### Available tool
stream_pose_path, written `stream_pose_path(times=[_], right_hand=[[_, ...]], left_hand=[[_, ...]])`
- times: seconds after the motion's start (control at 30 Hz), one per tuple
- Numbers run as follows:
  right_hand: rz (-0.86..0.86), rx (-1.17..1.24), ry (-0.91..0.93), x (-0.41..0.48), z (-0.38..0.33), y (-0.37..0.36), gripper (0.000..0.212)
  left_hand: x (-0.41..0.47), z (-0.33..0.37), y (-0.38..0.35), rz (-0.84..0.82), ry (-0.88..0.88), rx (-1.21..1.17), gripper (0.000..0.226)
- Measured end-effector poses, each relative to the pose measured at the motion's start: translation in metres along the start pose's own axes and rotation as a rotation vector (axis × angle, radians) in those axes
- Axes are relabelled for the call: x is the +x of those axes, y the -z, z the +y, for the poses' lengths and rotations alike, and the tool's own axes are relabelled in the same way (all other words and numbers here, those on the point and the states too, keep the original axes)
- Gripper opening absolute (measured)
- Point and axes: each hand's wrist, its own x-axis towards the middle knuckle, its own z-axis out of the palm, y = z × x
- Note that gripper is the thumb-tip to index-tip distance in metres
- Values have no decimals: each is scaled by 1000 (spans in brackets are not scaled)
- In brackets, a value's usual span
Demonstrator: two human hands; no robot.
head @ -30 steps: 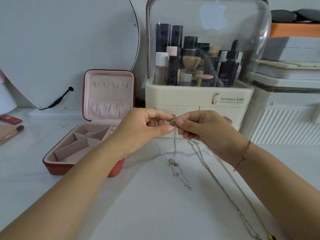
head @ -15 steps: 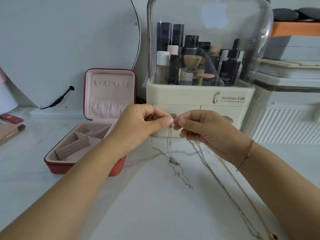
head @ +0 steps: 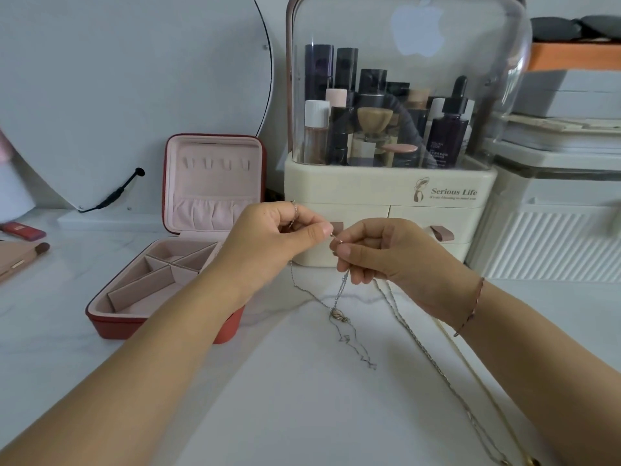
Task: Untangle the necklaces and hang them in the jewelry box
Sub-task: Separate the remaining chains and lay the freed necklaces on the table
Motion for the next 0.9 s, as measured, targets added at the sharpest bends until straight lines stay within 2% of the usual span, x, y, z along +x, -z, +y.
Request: stream_pose_path(times=[0.2,0.37,0.57,0.73,0.9], right_hand=[[16,2,14,1,1,2,12],[69,32,19,2,0,3,11],[101,47,31,1,-3,4,7],[90,16,37,0,-4,4,11],[132,-67,37,0,-3,5,11]], left_hand=[[1,-2,1,24,13,-7,3],[2,-5,1,-53,9,46,5],[1,-7,-1,-108,-12,33,21],[-1,-2,-2,-50,-28,32,8],[-2,0,-2,-43,0,11,7]])
